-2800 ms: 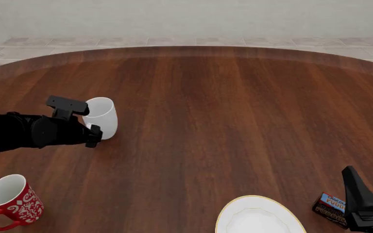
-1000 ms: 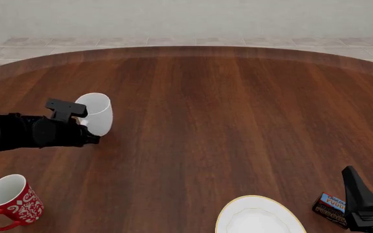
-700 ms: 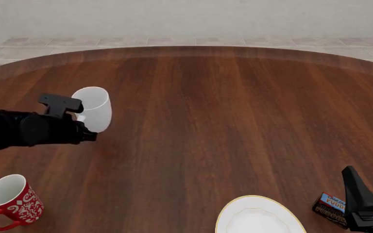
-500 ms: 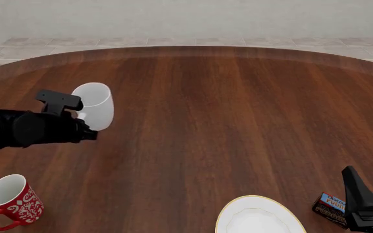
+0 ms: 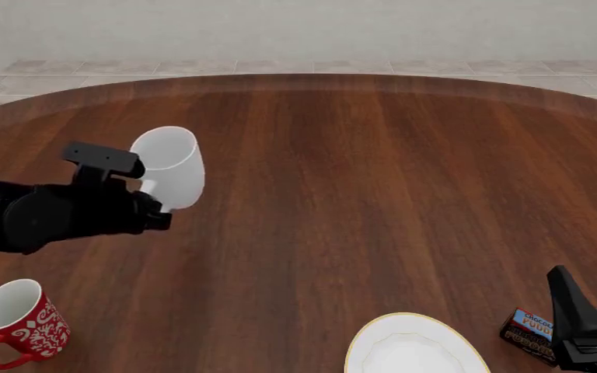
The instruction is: Put the white mug on the plate.
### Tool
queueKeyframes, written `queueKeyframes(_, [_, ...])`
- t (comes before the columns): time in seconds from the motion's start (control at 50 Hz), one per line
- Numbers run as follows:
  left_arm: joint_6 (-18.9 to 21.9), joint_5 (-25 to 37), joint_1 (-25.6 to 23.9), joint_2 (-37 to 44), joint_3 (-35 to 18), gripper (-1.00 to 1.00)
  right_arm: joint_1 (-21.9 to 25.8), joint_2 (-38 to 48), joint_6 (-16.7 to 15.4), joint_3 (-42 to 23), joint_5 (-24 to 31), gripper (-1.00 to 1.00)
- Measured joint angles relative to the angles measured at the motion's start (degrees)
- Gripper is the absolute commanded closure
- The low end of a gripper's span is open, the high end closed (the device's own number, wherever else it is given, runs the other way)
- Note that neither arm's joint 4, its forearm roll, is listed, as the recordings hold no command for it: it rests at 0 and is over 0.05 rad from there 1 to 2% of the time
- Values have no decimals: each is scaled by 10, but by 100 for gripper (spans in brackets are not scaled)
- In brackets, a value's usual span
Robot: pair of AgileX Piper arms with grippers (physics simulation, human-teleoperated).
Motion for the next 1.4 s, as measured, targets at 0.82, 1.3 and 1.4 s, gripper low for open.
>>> queueKeyframes(0.82, [-26, -3, -145, -43, 17, 100, 0, 0, 0, 0, 0, -100])
queueKeyframes(1.3, [-22, 0, -235, -46, 10, 100, 0, 0, 0, 0, 0, -100])
queueKeyframes(1.4, [-26, 1, -252, -45, 6, 100, 0, 0, 0, 0, 0, -100])
